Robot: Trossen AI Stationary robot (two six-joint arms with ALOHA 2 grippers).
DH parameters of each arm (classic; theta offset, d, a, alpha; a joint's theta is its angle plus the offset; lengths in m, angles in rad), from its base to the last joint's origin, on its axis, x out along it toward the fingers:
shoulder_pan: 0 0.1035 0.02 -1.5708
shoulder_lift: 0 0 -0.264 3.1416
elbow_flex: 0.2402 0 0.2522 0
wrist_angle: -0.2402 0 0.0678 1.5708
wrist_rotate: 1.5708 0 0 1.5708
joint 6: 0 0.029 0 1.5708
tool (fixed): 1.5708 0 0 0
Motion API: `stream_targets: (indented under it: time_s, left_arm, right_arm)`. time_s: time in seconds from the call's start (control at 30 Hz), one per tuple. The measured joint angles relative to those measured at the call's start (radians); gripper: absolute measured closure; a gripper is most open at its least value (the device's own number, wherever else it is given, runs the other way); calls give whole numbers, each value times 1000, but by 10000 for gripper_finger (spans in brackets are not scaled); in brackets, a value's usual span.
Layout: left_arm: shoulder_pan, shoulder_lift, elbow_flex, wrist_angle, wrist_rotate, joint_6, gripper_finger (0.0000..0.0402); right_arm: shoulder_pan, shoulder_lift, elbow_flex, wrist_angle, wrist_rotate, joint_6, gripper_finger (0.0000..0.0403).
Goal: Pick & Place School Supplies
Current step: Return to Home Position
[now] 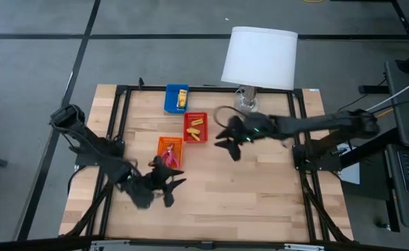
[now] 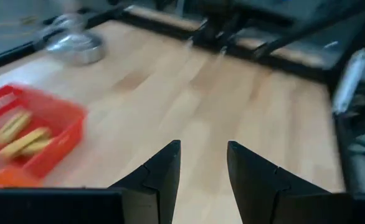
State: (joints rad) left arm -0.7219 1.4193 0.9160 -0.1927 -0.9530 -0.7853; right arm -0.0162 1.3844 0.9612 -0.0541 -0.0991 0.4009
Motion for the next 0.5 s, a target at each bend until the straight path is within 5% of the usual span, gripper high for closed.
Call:
stream_targets:
  time_s: [0.23, 0.5]
  left_arm:
    - [270, -71, -365, 898, 414, 401, 274]
    - [508, -107, -531, 1029, 723, 569, 274]
  right_arm:
    - [233, -229, -201, 81, 355, 226, 241]
    - [442, -297, -221, 61, 692, 308, 241]
